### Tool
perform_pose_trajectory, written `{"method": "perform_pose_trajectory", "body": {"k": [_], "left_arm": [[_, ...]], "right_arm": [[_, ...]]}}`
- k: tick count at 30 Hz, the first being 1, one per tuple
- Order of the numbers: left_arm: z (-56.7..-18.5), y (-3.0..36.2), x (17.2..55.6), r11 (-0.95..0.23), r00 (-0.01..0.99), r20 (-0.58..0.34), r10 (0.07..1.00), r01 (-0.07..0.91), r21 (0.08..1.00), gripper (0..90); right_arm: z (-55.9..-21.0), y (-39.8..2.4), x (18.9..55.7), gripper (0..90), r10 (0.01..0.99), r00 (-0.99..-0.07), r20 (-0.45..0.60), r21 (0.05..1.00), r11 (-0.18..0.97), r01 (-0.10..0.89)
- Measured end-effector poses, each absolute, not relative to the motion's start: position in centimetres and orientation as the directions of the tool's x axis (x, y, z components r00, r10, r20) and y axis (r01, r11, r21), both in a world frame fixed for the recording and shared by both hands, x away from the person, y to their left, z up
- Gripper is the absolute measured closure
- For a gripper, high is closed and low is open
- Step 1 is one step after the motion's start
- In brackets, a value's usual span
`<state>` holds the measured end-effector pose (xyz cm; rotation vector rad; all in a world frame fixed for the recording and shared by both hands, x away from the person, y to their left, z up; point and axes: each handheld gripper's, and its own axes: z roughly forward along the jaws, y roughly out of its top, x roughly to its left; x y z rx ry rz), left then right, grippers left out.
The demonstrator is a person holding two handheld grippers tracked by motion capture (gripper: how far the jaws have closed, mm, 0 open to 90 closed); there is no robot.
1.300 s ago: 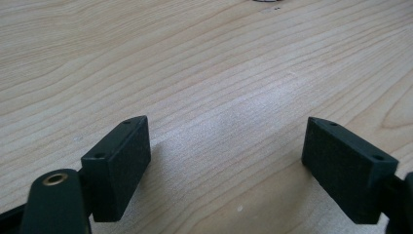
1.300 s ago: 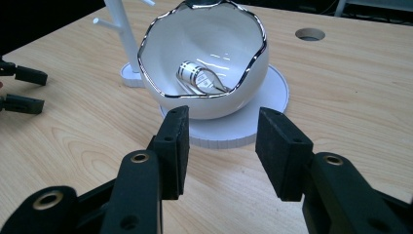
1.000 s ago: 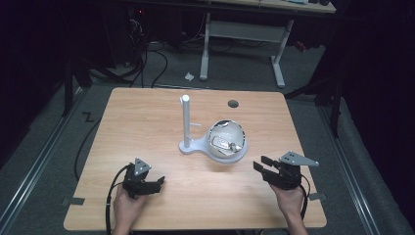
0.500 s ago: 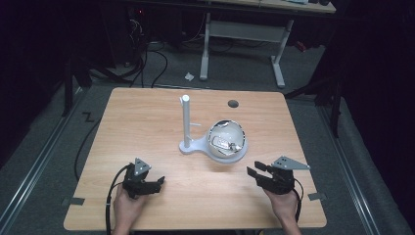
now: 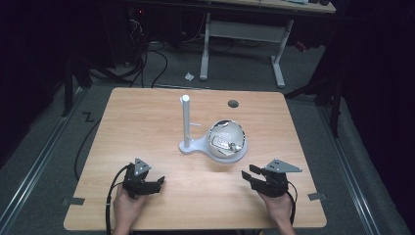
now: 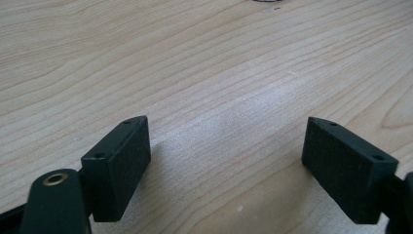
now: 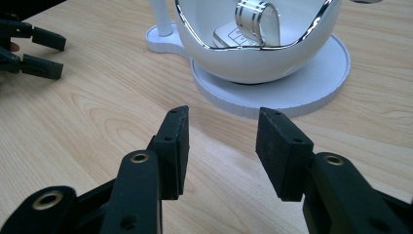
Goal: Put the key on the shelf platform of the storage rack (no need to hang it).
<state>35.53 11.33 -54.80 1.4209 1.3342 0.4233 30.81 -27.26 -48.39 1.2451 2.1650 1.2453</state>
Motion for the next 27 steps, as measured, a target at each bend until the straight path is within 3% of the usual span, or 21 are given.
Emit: {"method": "perform_pose_trajectory", "body": {"k": [27], "left_arm": [[-54.8,11.3,35.5,0.219,0.306,-0.396,0.866,0.479,0.850,18.3]], "right_arm": [[-50.5,-24.6,30.9,56.0,0.793,-0.595,0.129,0.804,0.267,0.531]]}}
